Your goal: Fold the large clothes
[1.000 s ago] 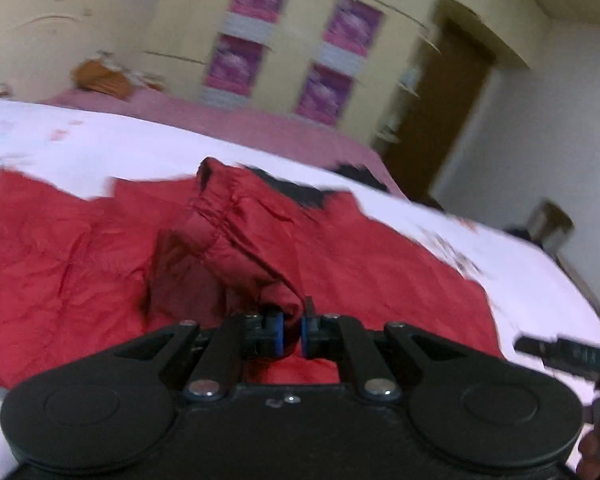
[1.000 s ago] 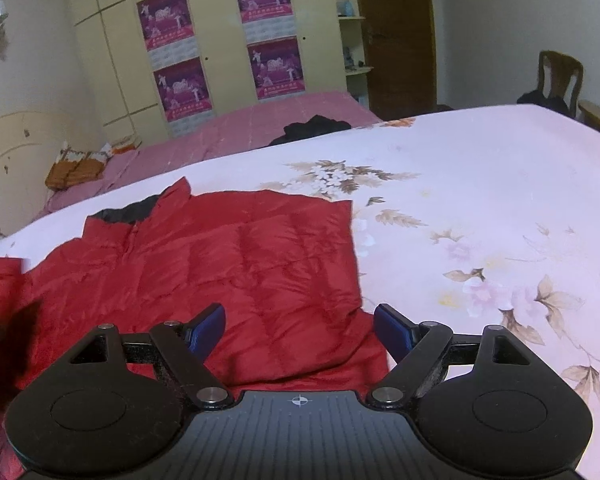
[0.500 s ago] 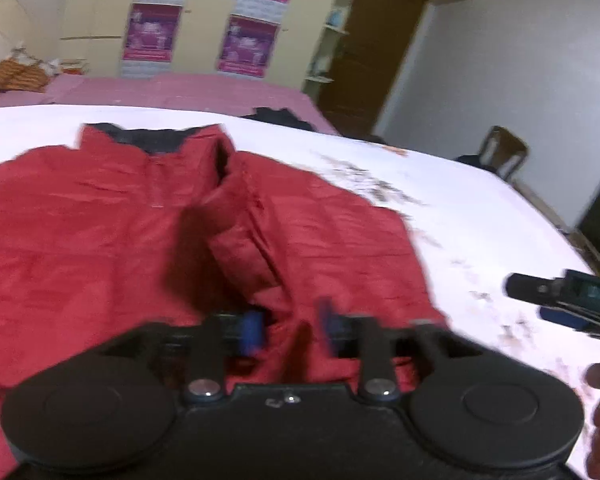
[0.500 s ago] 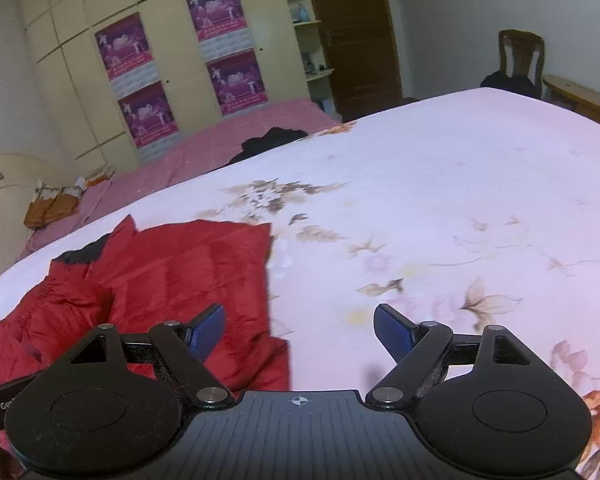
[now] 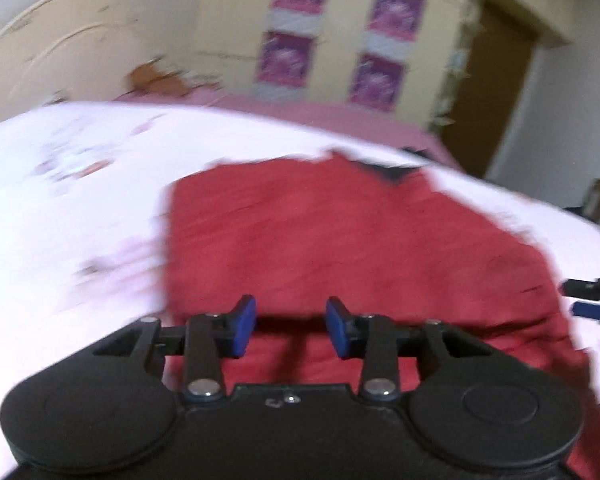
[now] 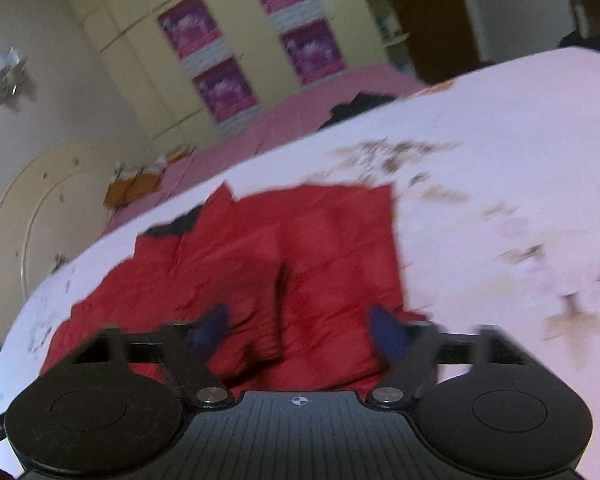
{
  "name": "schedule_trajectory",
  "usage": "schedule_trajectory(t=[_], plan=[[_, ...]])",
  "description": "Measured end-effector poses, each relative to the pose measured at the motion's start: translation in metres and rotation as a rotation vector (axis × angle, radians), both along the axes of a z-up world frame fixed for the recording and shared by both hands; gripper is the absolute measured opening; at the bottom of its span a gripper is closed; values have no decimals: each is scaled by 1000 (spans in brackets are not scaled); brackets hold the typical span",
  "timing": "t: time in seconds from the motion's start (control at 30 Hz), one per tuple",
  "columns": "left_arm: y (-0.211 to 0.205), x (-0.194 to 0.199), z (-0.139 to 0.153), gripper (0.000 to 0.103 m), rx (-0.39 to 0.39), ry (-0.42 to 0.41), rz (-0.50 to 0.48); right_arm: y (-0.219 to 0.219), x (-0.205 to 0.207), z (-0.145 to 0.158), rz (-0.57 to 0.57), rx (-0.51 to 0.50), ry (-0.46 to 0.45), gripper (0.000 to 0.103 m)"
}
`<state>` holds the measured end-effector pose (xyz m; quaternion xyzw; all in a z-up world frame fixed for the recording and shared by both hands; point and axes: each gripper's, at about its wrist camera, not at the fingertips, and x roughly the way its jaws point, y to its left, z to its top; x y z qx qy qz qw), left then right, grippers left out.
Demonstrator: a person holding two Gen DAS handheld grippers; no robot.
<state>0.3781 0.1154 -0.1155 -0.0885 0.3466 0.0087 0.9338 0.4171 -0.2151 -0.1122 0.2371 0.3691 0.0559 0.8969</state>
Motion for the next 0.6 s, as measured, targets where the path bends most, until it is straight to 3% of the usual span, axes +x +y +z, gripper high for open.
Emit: schedule_trajectory(t=[0.13, 0.17, 0.2, 0.23, 0.3, 0.5, 0.6], plan=[[18, 8, -12, 36, 35, 34, 33, 7, 13, -14, 8, 47, 53, 51], [21, 13, -15, 36, 45, 36, 35, 9, 14, -15, 19, 45, 52, 44], [24, 18, -16, 36, 52, 31, 37, 13, 16, -14, 39, 35, 49, 20], [21, 25, -20, 36, 57, 30, 35, 16, 18, -14, 49, 22, 52, 17], [23, 31, -22, 34, 58, 36, 33, 22, 21, -10, 60, -18, 28, 16], [29, 30, -22, 26, 49, 45, 16, 29, 0, 38, 89, -127, -161, 15], [34, 31, -26, 25, 32, 53, 25, 38, 5, 14, 116, -186, -66, 15]])
